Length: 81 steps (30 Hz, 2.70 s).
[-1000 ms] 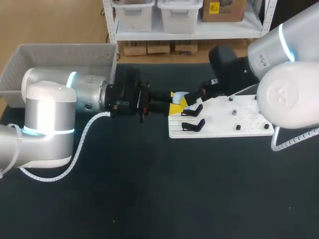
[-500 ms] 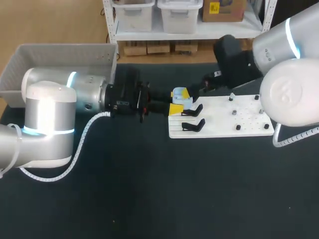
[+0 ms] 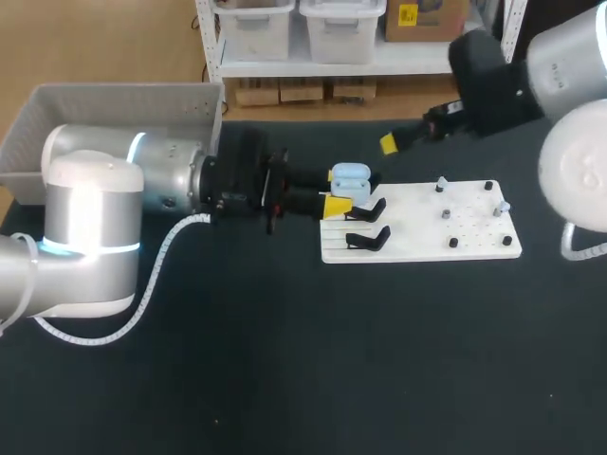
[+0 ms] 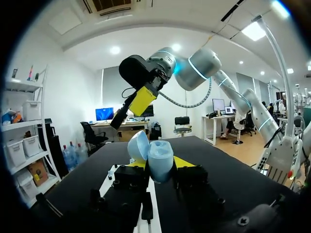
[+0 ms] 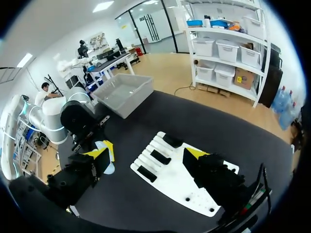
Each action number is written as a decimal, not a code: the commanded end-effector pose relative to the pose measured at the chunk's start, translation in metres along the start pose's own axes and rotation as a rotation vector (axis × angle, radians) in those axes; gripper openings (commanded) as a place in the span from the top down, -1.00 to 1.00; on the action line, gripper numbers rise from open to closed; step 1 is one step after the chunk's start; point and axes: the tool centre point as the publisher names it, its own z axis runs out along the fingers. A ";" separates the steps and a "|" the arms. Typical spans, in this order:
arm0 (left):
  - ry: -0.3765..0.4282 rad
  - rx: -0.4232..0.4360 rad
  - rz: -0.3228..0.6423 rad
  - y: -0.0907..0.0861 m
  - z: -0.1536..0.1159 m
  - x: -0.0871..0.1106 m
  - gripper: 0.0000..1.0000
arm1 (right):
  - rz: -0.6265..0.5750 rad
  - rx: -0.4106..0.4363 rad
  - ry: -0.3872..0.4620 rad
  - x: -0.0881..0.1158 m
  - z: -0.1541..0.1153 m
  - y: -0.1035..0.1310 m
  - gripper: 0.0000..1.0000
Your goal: Pick up each earbud case from the left stands, insert the matching earbuds, close the lid, and place the case in the box.
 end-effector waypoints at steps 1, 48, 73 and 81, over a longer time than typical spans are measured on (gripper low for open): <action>-0.010 -0.007 0.006 -0.002 -0.001 0.003 1.00 | -0.027 0.118 0.031 0.004 -0.018 -0.012 -1.00; -0.012 -0.009 0.007 -0.002 -0.002 0.003 1.00 | -0.056 0.314 0.577 0.116 -0.006 -0.162 -0.15; -0.012 -0.009 0.007 -0.002 -0.002 0.003 1.00 | -0.077 0.285 0.627 0.140 0.007 -0.167 -0.16; -0.012 -0.009 0.007 -0.002 -0.002 0.003 1.00 | -0.079 0.285 0.638 0.143 0.008 -0.168 0.00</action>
